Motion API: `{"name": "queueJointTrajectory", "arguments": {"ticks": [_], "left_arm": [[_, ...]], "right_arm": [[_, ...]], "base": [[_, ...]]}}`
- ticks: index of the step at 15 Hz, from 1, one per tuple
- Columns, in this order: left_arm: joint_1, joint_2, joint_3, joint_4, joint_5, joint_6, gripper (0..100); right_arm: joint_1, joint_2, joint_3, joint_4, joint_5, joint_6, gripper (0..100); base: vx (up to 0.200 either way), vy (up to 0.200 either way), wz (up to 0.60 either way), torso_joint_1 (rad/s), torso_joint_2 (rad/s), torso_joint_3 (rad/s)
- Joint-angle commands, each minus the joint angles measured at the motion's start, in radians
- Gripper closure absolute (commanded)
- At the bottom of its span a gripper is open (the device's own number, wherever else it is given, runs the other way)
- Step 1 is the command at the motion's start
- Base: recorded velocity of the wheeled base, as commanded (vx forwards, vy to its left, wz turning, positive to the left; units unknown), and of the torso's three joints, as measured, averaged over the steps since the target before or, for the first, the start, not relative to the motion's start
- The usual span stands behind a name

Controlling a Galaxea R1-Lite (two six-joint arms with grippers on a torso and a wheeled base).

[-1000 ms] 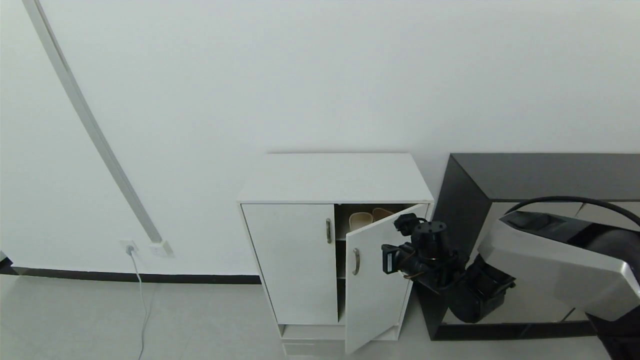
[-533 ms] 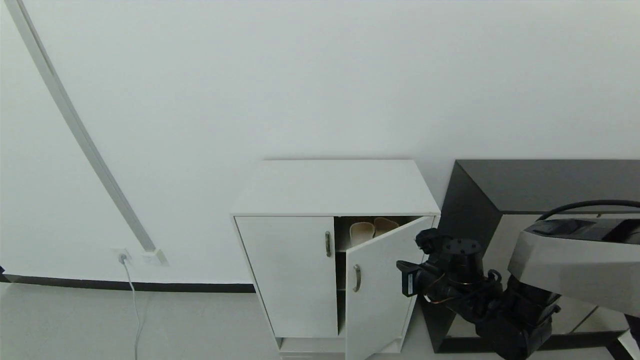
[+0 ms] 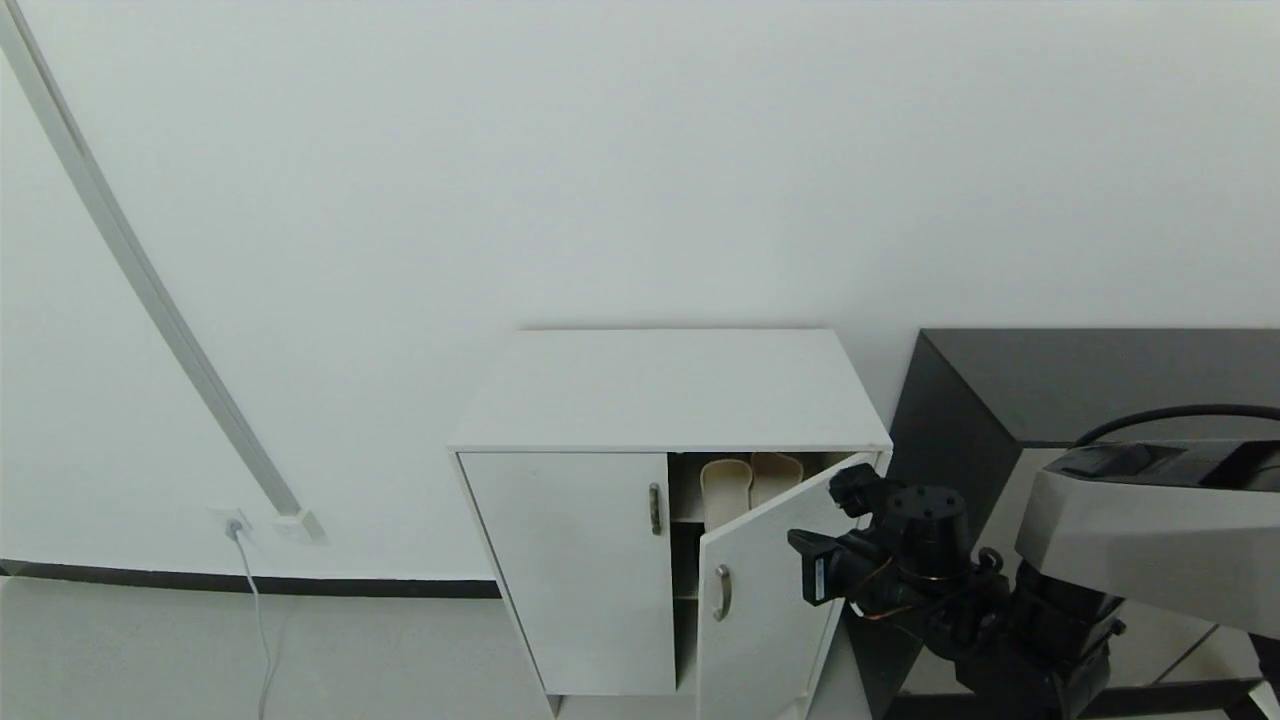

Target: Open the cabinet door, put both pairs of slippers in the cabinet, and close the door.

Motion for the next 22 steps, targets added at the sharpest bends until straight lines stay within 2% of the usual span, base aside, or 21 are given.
{"name": "queueJointTrajectory", "arguments": {"ticks": [1, 8, 22], "left_arm": [[0.000, 0.001, 0.000, 0.000, 0.000, 0.000, 100], [0.000, 0.001, 0.000, 0.000, 0.000, 0.000, 100], [0.000, 0.001, 0.000, 0.000, 0.001, -0.002, 100]], "right_arm": [[0.000, 0.025, -0.039, 0.016, -0.001, 0.000, 100], [-0.001, 0.045, -0.254, 0.211, -0.001, 0.001, 100], [-0.038, 0.134, -0.517, 0.398, -0.002, 0.001, 100]], "base": [[0.000, 0.000, 0.00, 0.000, 0.00, 0.000], [0.000, 0.000, 0.00, 0.000, 0.00, 0.000], [0.000, 0.000, 0.00, 0.000, 0.00, 0.000]]}}
